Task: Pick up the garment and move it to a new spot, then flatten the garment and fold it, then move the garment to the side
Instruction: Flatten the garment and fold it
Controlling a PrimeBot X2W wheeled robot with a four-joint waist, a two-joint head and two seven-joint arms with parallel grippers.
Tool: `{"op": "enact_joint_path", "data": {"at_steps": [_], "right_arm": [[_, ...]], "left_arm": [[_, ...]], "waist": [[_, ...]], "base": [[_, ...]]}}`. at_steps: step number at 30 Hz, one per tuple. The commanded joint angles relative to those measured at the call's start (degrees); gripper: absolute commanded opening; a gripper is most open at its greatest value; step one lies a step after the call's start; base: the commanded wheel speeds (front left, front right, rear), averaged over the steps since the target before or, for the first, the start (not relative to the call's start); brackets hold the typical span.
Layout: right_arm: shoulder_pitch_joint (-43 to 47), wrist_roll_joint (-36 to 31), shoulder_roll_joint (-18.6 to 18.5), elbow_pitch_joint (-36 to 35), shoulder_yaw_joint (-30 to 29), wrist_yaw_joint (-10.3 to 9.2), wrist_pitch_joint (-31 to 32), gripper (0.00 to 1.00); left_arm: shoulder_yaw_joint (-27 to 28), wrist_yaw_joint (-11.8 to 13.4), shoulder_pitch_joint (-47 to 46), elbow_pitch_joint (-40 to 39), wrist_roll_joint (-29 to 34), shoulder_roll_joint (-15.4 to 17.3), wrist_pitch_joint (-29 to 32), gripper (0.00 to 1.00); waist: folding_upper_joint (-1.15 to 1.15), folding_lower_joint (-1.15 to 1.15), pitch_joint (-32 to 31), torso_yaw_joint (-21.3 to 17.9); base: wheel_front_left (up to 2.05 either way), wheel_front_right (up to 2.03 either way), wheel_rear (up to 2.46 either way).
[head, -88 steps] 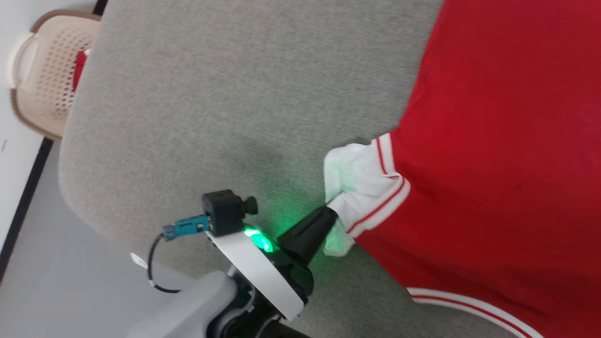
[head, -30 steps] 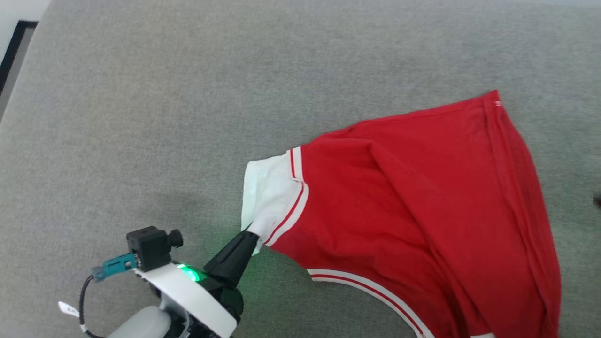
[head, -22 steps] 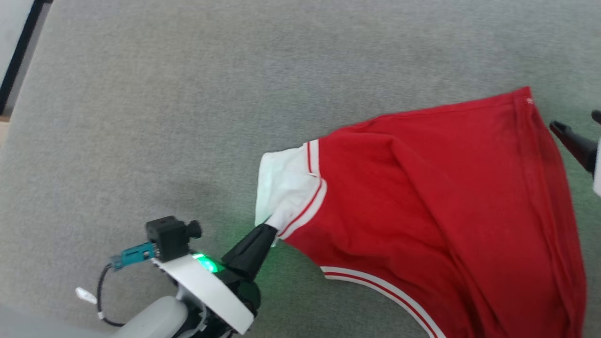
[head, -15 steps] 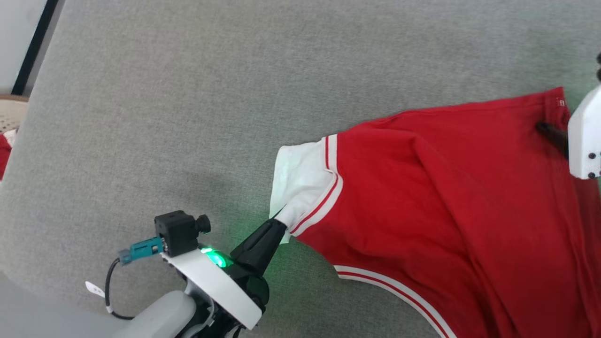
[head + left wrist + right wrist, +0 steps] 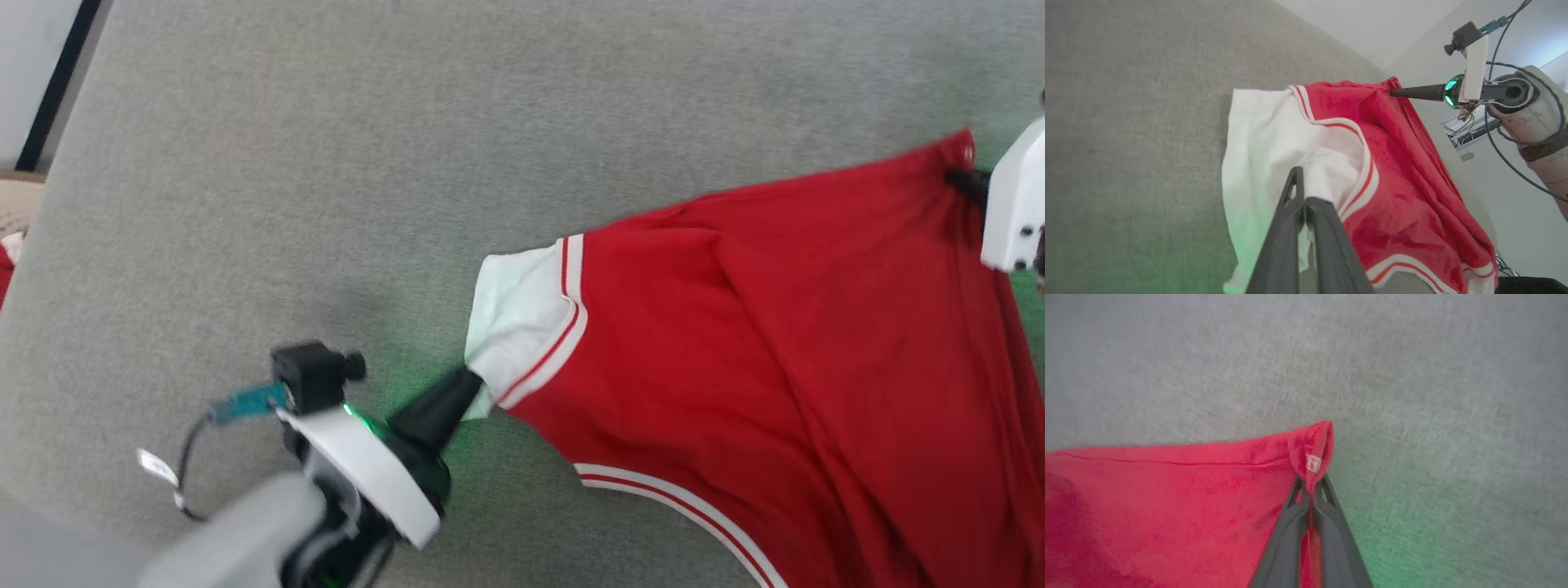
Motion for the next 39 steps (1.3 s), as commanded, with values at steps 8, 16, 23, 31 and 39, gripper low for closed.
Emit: {"op": "enact_joint_path", "data": {"at_steps": [8, 16, 23, 31, 39], "right_arm": [[-11.17, -1.25, 3.10, 5.45, -7.68, -0.02, -10.97, 0.00], [-29.99, -7.93, 6.87, 12.07, -16.24, -0.02, -20.69, 0.00], [-46.48, -15.80, 11.35, 19.96, -23.96, -0.16, -34.63, 0.00], [-45.55, -17.45, 12.18, 27.78, -23.03, -0.15, -39.21, 0.00], [-26.55, -8.05, 9.20, 24.73, -10.51, -0.03, -38.05, 0.00]], "left_arm": [[0.27, 0.15, -17.34, 0.35, -6.68, 4.97, 0.28, 0.00], [4.88, 0.15, -40.95, 7.85, -13.28, 6.63, 4.44, 0.00], [12.80, 0.17, -62.04, 22.36, -15.37, 5.37, 1.80, 0.00], [11.98, 0.17, -58.54, 21.84, -17.90, 4.26, 1.34, 0.00], [10.47, 0.15, -32.93, 5.71, -23.21, 4.39, 0.05, 0.00]], "waist": [[0.00, 0.00, -1.55, -4.41], [0.00, 0.00, 2.30, -9.00], [0.00, 0.00, 5.48, -12.90], [0.00, 0.00, 5.46, -13.00], [0.00, 0.00, 3.08, -11.43]], "base": [[0.00, 0.00, 0.00], [0.00, 0.00, 0.00], [0.00, 0.00, 0.00], [0.00, 0.00, 0.00], [0.00, 0.00, 0.00]]}}
